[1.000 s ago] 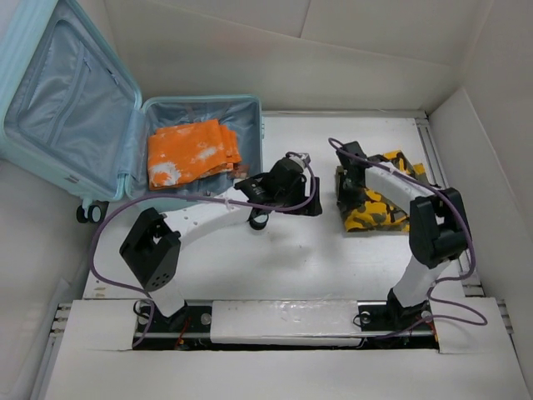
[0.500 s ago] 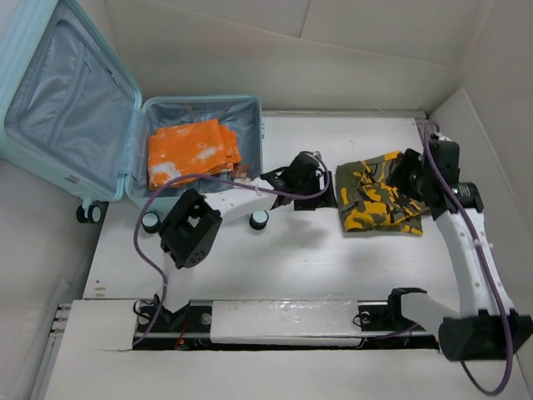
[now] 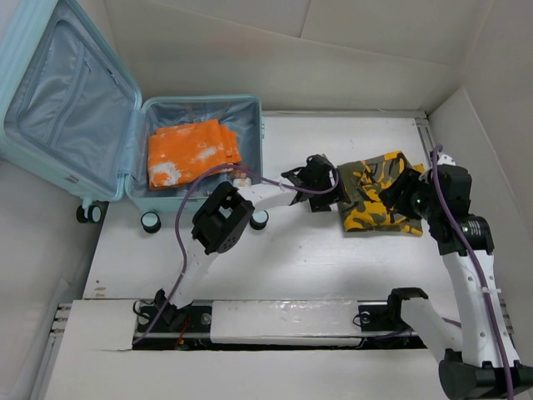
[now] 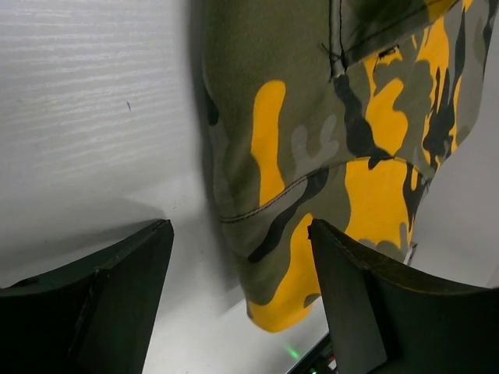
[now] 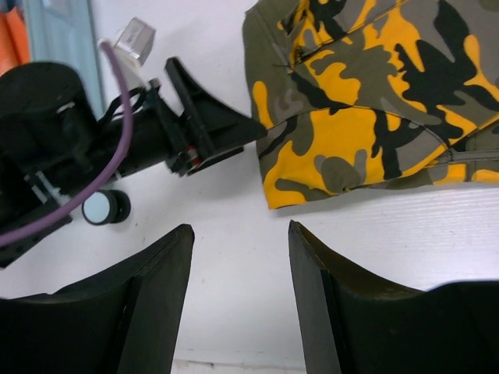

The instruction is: Pack the luggage

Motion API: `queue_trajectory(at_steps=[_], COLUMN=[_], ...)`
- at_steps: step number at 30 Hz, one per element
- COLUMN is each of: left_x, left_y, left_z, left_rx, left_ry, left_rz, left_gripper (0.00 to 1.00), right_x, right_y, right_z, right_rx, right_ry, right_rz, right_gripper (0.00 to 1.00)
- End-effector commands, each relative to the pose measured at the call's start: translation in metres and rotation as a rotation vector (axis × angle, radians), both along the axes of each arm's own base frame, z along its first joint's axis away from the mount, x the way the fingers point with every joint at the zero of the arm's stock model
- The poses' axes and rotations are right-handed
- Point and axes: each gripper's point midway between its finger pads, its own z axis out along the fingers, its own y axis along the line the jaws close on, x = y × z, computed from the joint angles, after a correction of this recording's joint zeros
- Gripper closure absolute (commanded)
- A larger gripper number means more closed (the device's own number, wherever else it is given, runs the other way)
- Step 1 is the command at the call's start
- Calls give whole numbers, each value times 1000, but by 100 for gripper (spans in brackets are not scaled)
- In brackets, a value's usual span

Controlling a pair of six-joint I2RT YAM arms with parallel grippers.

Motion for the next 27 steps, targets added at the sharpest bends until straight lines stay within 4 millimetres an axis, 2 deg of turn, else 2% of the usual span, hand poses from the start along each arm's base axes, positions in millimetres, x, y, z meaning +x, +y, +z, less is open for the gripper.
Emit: queue_trajectory(at_steps=[1,2,4,6,8,9,11,13,14,15,16,17,18,21,22,23,24,26,27], left_x=[0,5,-3,-5,-10,-5,-6,0,-1,9,18,27,43,71,86,93,98,125,129], left_y=[7,3,2,-6,-10,-15,-15,-22,-22,-15,-15,-11,-6,10,22,26,33,61,75], left_z=[-41,-39,-59,-62,-74,-71,-83,-73,-78,-78,-66,-55,-30,17,42,62,75,125,137], left_rx=[103,103,148,139,147,131,140,111,118,117,99,93,66,63,47,29,26,-1,14], left_ry=[60,52,96,120,142,130,149,129,134,135,110,94,43,-86,-126,-169,-188,-271,-297], left_rz=[65,71,69,88,94,94,105,105,105,125,124,126,136,109,124,91,85,112,82], left_gripper=[32,32,32,33,38,38,52,73,83,96,100,100,100,100,100,100,100,100,100], right_x=[-7,-8,-8,-11,-12,-13,-13,-17,-18,-18,-20,-21,-21,-26,-25,-25,-24,-22,-19], right_y=[14,20,26,34,34,36,38,42,45,45,45,43,43,43,42,42,40,39,39], right_z=[9,9,16,21,28,33,43,52,60,64,67,70,80,89,89,89,88,86,84], right_rx=[16,33,51,60,61,61,70,77,87,87,98,93,89,95,90,90,85,80,79], right_ry=[-41,-39,-68,-87,-108,-120,-143,-166,-182,-192,-190,-196,-220,-238,-239,-239,-240,-231,-219], right_rz=[76,95,113,149,150,160,165,186,191,191,186,177,176,173,164,163,154,144,144], right_gripper=[42,42,42,42,42,42,42,42,42,42,42,42,42,42,42,42,42,42,42])
